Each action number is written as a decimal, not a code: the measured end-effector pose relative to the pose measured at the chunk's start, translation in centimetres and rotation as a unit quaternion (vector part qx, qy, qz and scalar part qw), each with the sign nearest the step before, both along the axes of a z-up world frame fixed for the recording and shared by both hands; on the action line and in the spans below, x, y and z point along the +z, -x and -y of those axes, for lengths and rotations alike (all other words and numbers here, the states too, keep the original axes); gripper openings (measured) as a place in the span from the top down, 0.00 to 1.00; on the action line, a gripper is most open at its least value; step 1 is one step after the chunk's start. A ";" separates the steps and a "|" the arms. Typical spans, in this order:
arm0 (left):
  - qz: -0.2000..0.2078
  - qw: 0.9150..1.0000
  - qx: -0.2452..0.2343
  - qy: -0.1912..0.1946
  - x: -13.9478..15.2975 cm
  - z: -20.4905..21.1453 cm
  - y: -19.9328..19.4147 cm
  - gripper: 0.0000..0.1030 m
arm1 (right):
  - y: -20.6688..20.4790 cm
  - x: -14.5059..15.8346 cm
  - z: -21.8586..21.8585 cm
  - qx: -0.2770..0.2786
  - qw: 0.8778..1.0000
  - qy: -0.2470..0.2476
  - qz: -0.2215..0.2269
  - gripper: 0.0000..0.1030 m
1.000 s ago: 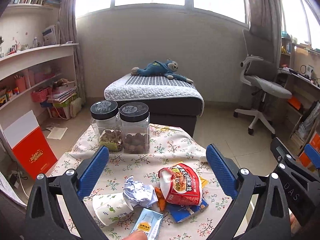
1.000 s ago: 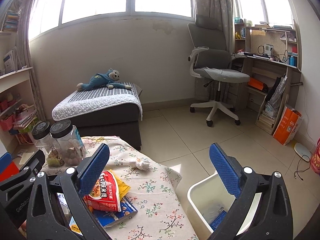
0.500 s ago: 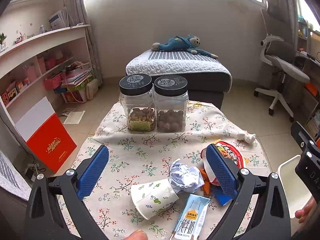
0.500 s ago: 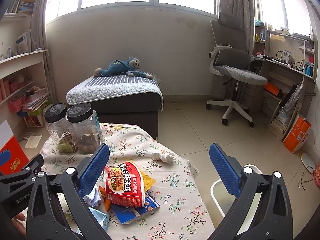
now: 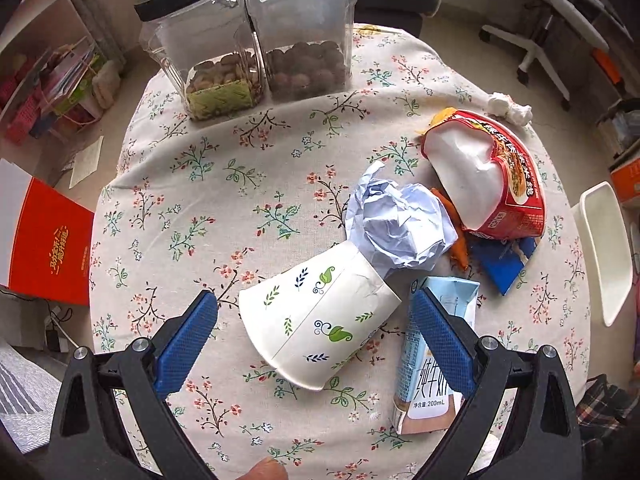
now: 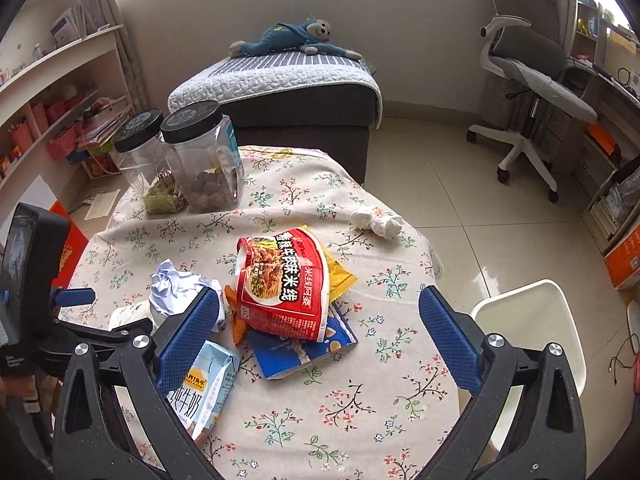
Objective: Collect trash
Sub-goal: 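Grasp the paper cup with the left tool while the right tool grasps the milk carton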
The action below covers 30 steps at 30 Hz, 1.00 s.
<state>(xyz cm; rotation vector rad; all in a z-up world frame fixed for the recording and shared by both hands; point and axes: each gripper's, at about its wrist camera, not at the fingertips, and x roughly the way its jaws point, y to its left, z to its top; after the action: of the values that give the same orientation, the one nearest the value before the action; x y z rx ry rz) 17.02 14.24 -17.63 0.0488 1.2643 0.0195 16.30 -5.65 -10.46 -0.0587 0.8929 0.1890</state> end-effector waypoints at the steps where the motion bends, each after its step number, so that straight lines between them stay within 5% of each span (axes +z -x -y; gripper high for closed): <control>1: -0.004 1.000 -0.008 -0.004 -0.5 0.1 -0.1 0.08 | 0.2 -0.4 -0.3 0.010 1.000 0.002 -0.011 0.07; 8: -0.021 0.997 -0.072 -0.029 -3.0 0.8 -0.2 0.08 | 0.6 -1.5 -1.1 0.030 0.999 0.030 -0.034 0.07; 12: -0.017 0.993 -0.106 -0.046 -3.4 1.3 0.6 0.38 | -0.1 -2.8 -0.6 0.022 0.997 0.008 -0.074 0.07; 16: -0.007 0.994 -0.103 -0.033 -1.1 0.4 1.8 0.49 | -0.2 -5.2 -1.5 0.023 0.991 -0.022 -0.131 0.07; 17: -0.001 0.995 -0.097 -0.026 -0.4 0.0 2.3 0.61 | -0.2 -6.1 -2.0 0.026 0.988 -0.028 -0.148 0.07; 18: 0.000 0.996 -0.087 -0.022 0.2 -0.6 2.6 0.92 | -0.1 -6.8 -2.6 0.029 0.985 -0.032 -0.164 0.07; 19: -0.002 0.997 -0.072 -0.018 0.6 -1.3 2.8 0.96 | -0.1 -7.7 -3.3 0.032 0.983 -0.035 -0.179 0.07; 23: 0.000 1.000 -0.023 0.008 1.3 -3.9 3.6 0.95 | 0.5 -10.0 -6.5 0.048 0.977 -0.017 -0.207 0.07; 25: -0.003 1.000 -0.017 0.012 0.8 -4.5 3.8 0.83 | 0.7 -10.0 -7.2 0.041 0.979 -0.008 -0.198 0.07; 27: -0.001 1.000 -0.025 0.005 0.8 -4.5 3.9 0.46 | 0.7 -9.2 -6.7 0.024 0.982 -0.018 -0.186 0.07; 30: 0.001 0.999 -0.046 0.008 1.1 -3.9 3.9 0.46 | 0.4 -7.6 -5.0 -0.003 0.985 -0.043 -0.168 0.07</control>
<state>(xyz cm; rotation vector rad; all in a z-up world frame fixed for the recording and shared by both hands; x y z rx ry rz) 13.07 18.19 -16.48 0.0925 1.2585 -0.0700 15.88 -0.69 -18.09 0.0587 1.2199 0.2371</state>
